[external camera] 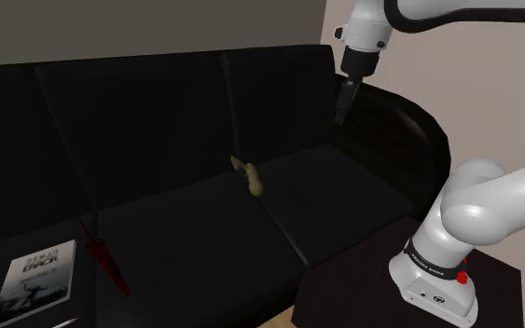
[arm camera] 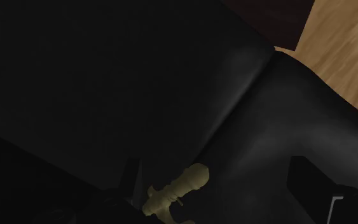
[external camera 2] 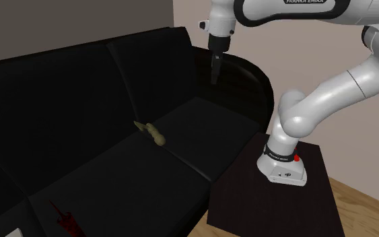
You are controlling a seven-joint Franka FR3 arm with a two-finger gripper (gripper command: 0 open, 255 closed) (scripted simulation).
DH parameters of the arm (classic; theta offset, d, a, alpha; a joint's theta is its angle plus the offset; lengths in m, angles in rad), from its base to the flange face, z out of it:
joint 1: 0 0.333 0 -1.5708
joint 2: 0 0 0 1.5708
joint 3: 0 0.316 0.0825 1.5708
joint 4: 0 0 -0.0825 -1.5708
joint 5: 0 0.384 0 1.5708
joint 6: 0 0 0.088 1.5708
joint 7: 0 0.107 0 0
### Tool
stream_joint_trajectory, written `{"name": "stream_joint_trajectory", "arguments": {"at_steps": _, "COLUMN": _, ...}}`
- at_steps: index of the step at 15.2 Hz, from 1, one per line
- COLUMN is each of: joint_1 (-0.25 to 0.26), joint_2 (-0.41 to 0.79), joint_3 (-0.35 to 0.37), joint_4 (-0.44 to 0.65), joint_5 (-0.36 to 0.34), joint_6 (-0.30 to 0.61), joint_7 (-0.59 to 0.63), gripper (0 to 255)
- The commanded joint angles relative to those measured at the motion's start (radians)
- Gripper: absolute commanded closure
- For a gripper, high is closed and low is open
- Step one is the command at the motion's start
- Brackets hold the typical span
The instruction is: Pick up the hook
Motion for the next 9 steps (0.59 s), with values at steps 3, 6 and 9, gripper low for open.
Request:
{"name": "stream_joint_trajectory", "arguments": {"at_steps": 3, "joint_1": -0.006, "joint_2": 0.048, "joint_3": 0.020, "joint_4": -0.019, "joint_5": 0.009, "joint_6": 0.064, "joint_7": 0.038, "gripper": 0}}
{"name": "stream_joint_trajectory", "arguments": {"at_steps": 6, "joint_1": -0.016, "joint_2": 0.131, "joint_3": 0.049, "joint_4": -0.035, "joint_5": 0.018, "joint_6": 0.158, "joint_7": 0.094, "gripper": 0}}
{"name": "stream_joint_trajectory", "arguments": {"at_steps": 9, "joint_1": -0.028, "joint_2": 0.224, "joint_3": 0.078, "joint_4": -0.039, "joint_5": 0.021, "joint_6": 0.249, "joint_7": 0.151, "gripper": 0}}
